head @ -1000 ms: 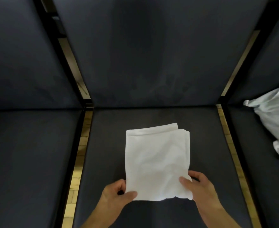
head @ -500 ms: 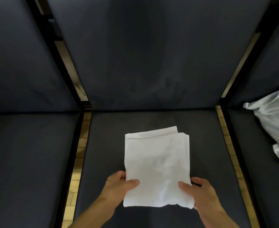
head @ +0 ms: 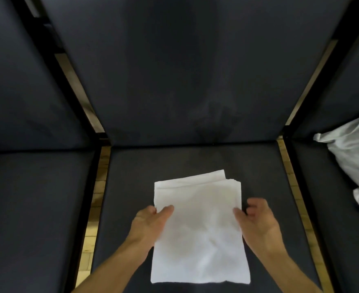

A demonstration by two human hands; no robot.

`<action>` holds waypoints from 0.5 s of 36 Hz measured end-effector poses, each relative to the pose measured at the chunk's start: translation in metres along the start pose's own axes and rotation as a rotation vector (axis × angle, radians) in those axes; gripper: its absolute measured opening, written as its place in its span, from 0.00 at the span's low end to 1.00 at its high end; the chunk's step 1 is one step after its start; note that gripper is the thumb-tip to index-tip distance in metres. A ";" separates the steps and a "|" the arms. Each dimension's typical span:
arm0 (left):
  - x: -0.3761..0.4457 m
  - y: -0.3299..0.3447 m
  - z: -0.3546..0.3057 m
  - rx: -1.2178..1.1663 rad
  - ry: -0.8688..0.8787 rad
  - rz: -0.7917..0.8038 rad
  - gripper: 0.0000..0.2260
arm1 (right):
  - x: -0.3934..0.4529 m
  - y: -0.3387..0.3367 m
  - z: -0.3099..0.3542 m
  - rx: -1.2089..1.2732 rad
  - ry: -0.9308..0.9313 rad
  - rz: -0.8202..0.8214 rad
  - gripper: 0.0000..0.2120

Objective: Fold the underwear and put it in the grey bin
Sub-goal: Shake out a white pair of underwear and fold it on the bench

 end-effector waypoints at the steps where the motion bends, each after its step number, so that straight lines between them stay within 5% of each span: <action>1: 0.002 0.000 -0.006 -0.004 0.028 -0.041 0.13 | 0.008 0.001 0.007 0.018 -0.016 -0.013 0.26; 4: 0.009 0.000 -0.025 -0.038 0.086 -0.108 0.14 | 0.034 0.008 0.019 0.009 0.015 0.006 0.33; 11: 0.017 -0.003 -0.044 0.002 0.202 -0.151 0.02 | 0.039 0.002 0.024 -0.082 -0.066 -0.027 0.02; 18: 0.012 -0.017 -0.039 -0.365 0.154 0.010 0.09 | 0.015 -0.013 0.033 0.180 -0.098 0.008 0.04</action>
Point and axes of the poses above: each hand's wrist, its own x-axis towards the middle knuckle, its own y-axis out of the palm, z = x × y, the point moved 5 cm from there along x, towards the middle knuckle, and after that the axes turned 8 degrees about -y, right-handed, at the moved point
